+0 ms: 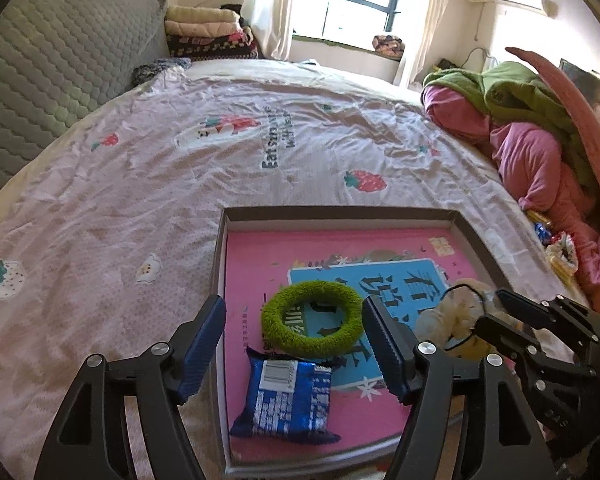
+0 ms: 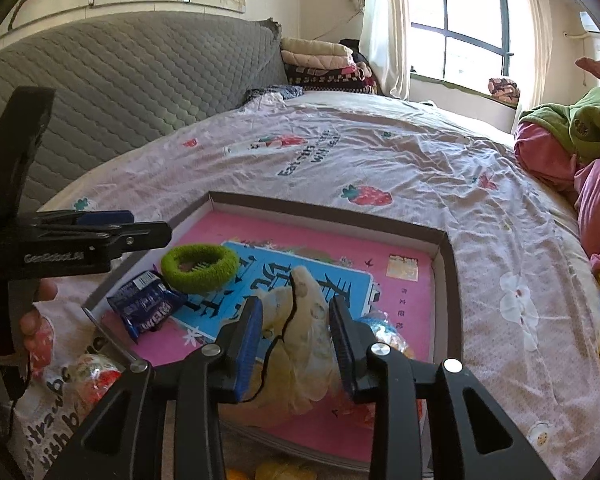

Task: Organize objects
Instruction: 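Open both tools to release the ring and plush toy in the tray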

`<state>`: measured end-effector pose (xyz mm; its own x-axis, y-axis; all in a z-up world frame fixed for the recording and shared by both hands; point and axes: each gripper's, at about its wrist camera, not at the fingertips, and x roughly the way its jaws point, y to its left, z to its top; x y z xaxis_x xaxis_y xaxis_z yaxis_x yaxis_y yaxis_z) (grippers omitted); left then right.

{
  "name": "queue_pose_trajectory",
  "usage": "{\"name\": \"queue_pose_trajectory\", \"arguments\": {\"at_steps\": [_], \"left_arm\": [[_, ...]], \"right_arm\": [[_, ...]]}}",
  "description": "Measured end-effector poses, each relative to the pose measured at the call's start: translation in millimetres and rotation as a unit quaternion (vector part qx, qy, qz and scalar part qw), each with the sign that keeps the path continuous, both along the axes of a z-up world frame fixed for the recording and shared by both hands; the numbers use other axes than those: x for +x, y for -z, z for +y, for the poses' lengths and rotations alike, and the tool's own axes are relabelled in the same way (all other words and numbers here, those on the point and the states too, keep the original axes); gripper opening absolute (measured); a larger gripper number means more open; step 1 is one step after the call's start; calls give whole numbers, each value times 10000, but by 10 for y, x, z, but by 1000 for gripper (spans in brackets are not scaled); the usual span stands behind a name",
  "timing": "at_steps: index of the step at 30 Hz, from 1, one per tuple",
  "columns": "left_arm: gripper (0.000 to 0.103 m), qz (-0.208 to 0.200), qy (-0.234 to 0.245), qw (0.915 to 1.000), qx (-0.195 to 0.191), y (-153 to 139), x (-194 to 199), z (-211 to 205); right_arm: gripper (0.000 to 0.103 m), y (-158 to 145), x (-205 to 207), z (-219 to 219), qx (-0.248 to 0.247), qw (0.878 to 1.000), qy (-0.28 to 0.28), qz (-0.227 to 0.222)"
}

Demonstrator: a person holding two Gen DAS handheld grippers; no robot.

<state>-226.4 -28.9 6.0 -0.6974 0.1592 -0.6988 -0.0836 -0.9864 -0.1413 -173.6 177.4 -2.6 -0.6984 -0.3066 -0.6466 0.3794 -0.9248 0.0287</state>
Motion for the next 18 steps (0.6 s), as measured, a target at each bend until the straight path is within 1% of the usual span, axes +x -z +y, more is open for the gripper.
{"name": "queue_pose_trajectory", "arguments": {"at_steps": [1,5,11,12,14,18], "left_arm": [[73,36,10,10000,-11,-31,34,12],[74,191,55,9998,-84,-161,187,56],[74,437,167,9986,-235,-315,442,122],[75,467,189,9984,-260,-330,486,128],[76,526,184,9980,-298,-353,576,134],[77,608,145,9975,-318,-371,718,120]], "right_arm": [[35,-27,13,6,-23,10000,-4,19],[46,-138,66,16,-96,9999,-5,130],[47,-300,187,18,-137,9993,-18,358],[48,-323,205,20,-143,9991,-7,404],[54,-365,238,23,-180,9989,-30,442],[55,-419,301,20,-198,9985,-37,511]]}}
